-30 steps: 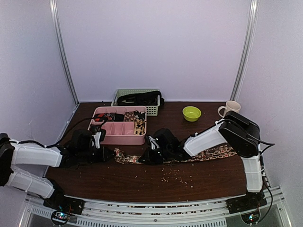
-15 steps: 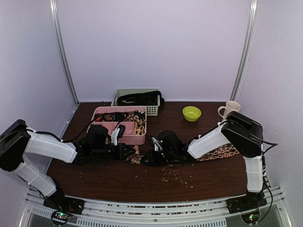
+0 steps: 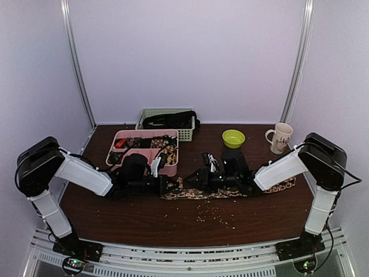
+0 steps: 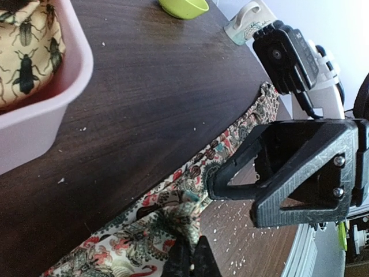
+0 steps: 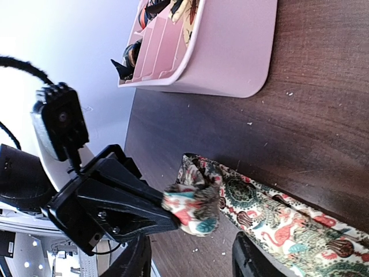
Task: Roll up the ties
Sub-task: Roll the tie at the center of the board.
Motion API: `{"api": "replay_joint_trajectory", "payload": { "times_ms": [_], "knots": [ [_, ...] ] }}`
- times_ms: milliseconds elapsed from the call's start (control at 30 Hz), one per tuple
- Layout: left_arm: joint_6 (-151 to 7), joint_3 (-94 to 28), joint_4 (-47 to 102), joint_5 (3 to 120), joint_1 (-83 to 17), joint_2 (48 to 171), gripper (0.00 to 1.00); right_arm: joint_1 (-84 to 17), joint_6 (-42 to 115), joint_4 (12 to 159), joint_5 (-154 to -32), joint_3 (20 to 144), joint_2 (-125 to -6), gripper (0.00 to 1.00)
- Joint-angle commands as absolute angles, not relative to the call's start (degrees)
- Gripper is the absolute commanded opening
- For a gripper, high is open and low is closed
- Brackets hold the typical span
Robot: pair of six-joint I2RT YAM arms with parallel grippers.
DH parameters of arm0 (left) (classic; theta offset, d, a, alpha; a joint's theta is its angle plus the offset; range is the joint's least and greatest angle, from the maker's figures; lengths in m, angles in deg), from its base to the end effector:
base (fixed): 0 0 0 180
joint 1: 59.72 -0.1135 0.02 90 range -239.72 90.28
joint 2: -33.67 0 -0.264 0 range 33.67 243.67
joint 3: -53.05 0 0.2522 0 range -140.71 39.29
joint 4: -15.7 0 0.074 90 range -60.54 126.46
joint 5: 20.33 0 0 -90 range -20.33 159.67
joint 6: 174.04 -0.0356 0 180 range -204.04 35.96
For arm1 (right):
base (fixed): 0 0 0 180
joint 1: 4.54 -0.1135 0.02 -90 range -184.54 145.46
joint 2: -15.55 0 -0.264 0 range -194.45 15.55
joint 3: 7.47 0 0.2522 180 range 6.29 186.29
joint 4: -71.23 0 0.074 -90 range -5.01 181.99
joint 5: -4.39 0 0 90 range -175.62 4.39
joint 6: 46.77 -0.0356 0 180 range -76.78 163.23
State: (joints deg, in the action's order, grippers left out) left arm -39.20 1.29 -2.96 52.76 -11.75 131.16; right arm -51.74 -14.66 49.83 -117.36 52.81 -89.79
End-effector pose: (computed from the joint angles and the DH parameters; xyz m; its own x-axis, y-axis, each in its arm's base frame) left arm 0.2110 -0.2496 0.1455 -0.8394 -0.0763 -0.5381 0.4120 0.5562 -0.7217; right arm 0.2332 0.2794 0.1477 -0.9508 0.0333 -0.3080 -0.2748 0.3685 0.8881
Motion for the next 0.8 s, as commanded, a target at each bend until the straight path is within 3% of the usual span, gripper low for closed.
{"api": "replay_joint_trajectory", "payload": {
  "times_ms": [0, 67, 367, 767],
  "knots": [
    [-37.4, -1.0, -10.2, 50.9, -11.1, 135.4, 0.00, -51.0, -17.9, 43.5, -119.2, 51.7, -91.0, 0.49],
    [-37.1, -1.2, -11.4, 50.5, -11.1, 137.0, 0.00, -50.9, -18.0, 43.6, -119.0, 51.7, -91.3, 0.50],
    [-34.0, 1.2, -16.3, 49.6, -11.2, 141.5, 0.31, -50.9, -13.7, 52.6, -117.0, 54.2, -91.5, 0.51],
    [-31.5, 3.2, -25.8, 47.6, -11.2, 143.7, 0.32, -52.9, -11.3, 60.0, -115.9, 60.5, -96.5, 0.45]
  ]
}}
